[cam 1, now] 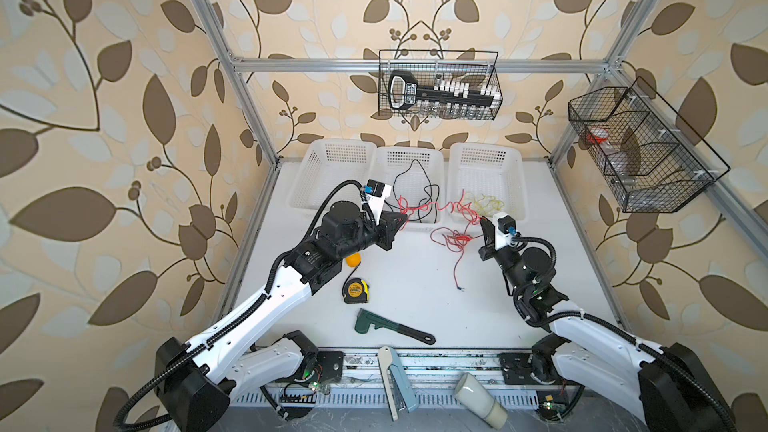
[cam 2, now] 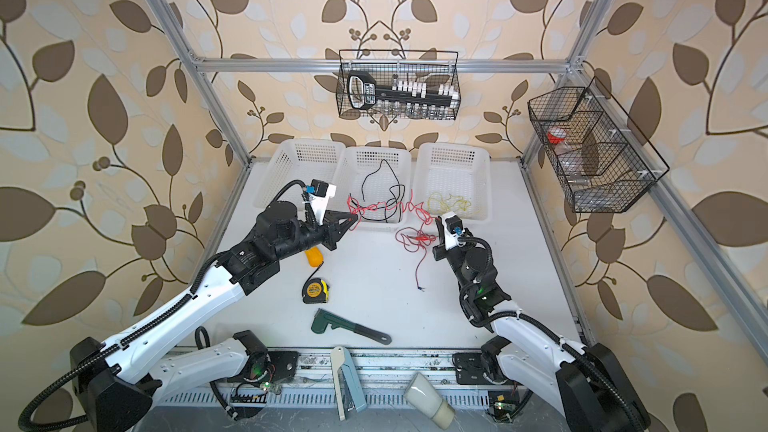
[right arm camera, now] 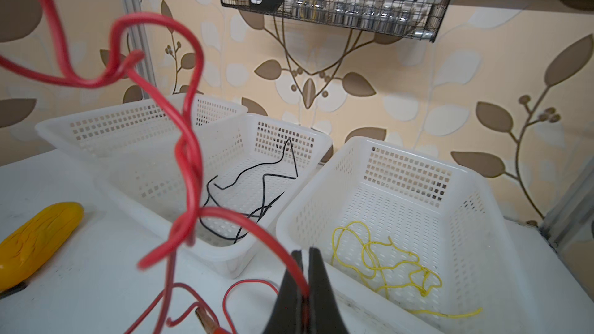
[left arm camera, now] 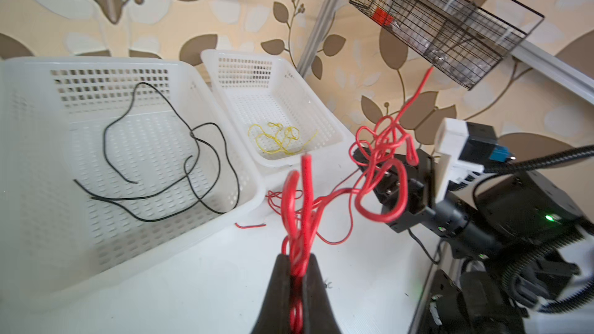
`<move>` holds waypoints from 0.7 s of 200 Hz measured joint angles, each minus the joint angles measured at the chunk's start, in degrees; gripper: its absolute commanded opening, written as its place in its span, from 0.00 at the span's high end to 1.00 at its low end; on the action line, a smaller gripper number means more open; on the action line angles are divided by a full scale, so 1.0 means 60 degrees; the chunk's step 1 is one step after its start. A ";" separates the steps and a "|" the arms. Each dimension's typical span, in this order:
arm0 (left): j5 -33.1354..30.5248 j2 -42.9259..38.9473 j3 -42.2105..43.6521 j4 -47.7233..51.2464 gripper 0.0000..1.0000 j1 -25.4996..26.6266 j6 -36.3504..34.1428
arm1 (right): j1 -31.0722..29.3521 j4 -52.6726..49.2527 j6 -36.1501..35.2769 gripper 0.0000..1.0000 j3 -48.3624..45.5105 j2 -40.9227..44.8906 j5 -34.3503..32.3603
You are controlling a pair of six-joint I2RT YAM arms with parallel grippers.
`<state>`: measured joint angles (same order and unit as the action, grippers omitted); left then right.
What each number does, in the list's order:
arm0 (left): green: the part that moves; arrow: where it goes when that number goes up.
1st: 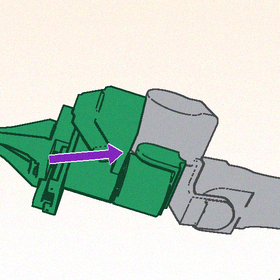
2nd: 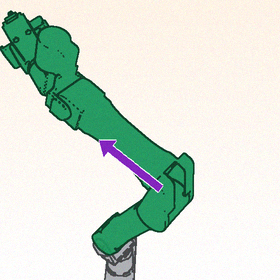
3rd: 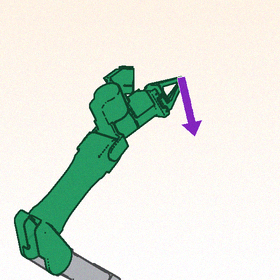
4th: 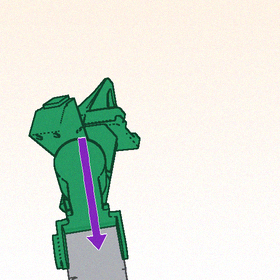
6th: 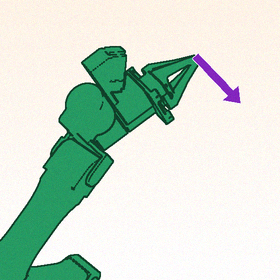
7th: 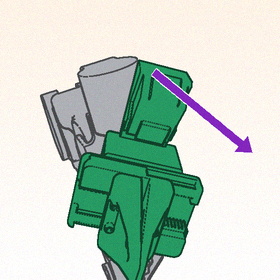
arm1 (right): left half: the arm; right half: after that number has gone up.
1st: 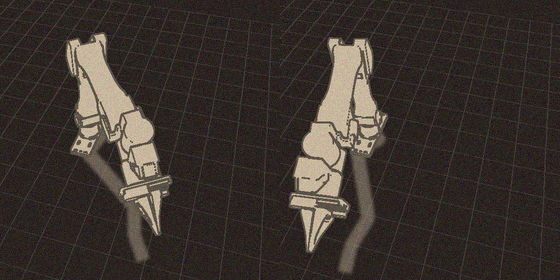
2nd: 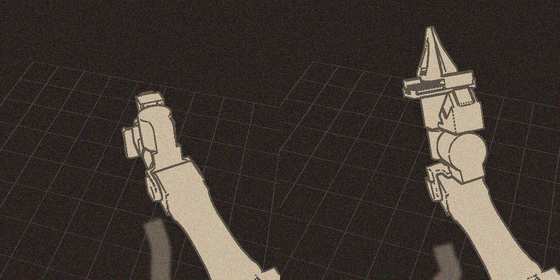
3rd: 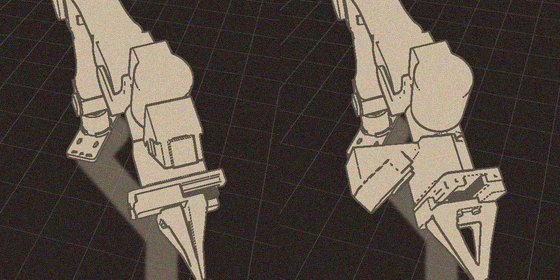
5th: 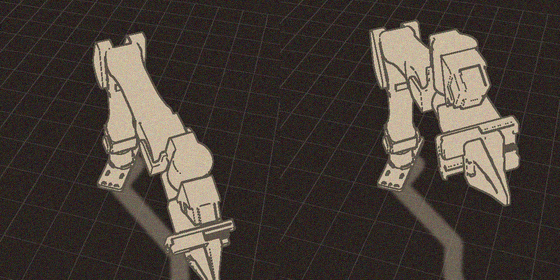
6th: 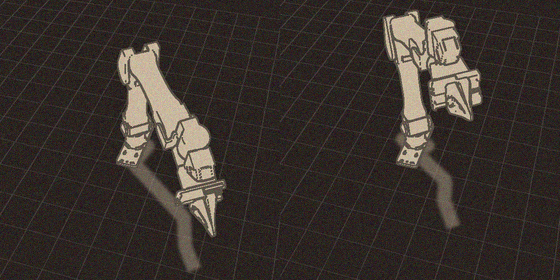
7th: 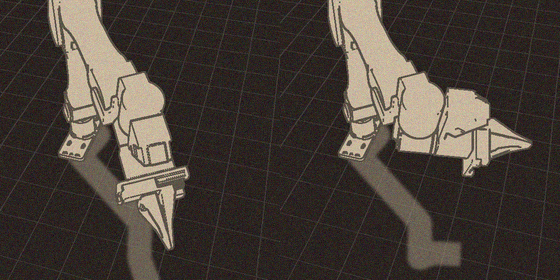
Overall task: Untangle the cables
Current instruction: 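Carry the red bundle toward the empty basket while the right gripper pulls away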
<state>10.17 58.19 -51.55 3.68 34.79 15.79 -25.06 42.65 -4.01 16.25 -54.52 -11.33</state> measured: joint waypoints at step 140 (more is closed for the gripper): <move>-0.4954 -0.1078 0.0357 0.1486 1.00 -0.0331 0.0688 | 0.1304 -0.4630 0.1942 1.00 0.0823 0.1654 -0.3836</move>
<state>-19.55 51.72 -49.41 12.60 32.80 19.92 -17.23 14.87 7.64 21.19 -44.60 -34.35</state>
